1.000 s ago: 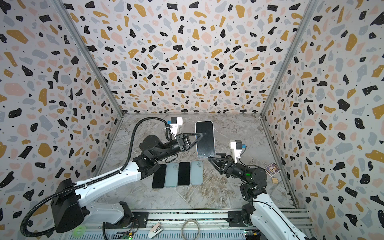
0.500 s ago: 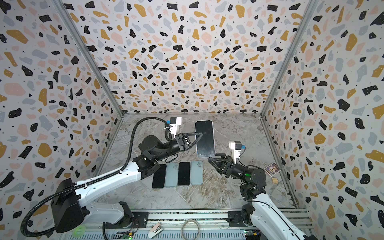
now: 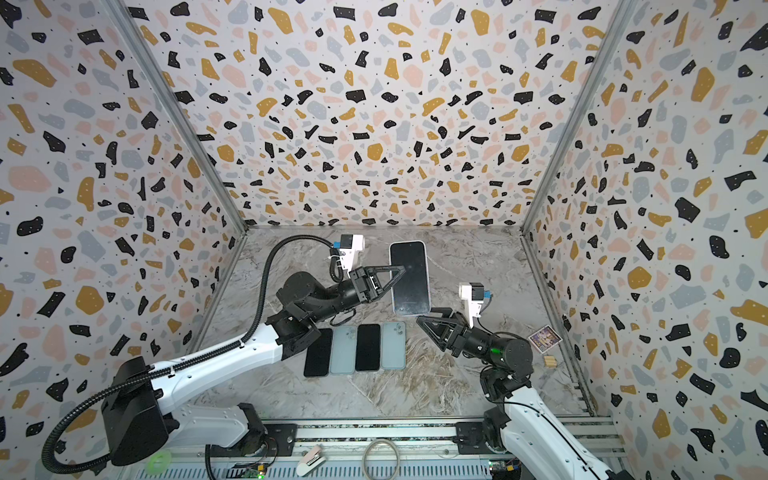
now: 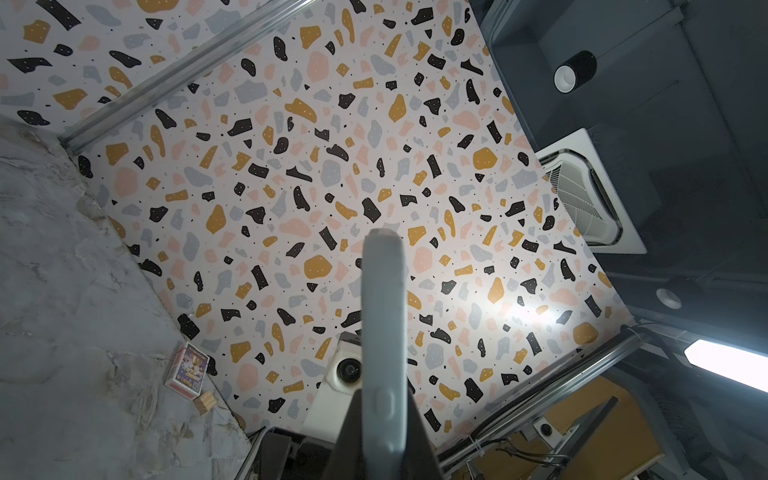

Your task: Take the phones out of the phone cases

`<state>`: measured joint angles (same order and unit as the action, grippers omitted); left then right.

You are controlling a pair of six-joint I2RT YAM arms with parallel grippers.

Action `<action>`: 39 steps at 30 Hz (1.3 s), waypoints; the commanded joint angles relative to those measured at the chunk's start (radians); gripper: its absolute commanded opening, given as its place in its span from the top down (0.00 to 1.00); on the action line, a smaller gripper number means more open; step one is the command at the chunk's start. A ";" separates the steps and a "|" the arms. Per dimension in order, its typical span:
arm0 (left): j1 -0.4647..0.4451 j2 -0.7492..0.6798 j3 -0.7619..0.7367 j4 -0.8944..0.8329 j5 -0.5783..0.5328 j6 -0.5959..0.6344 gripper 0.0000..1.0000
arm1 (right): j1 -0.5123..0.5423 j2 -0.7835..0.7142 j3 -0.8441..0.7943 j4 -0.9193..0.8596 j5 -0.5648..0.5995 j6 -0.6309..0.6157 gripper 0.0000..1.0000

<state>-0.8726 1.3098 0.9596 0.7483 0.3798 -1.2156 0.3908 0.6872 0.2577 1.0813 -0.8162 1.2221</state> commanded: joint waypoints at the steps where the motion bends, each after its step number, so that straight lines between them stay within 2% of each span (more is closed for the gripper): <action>1: -0.003 -0.008 -0.004 0.115 -0.005 -0.002 1.00 | 0.005 -0.012 -0.011 0.071 -0.012 0.020 0.44; 35: -0.008 -0.014 -0.015 0.141 0.014 0.010 1.00 | 0.007 0.020 0.010 0.055 0.015 0.002 0.44; 39: -0.015 -0.017 -0.010 0.152 0.021 0.016 1.00 | -0.005 0.041 -0.003 0.097 0.016 0.029 0.44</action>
<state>-0.8780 1.3197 0.9428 0.7670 0.3809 -1.2140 0.3962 0.7208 0.2375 1.1301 -0.8104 1.2381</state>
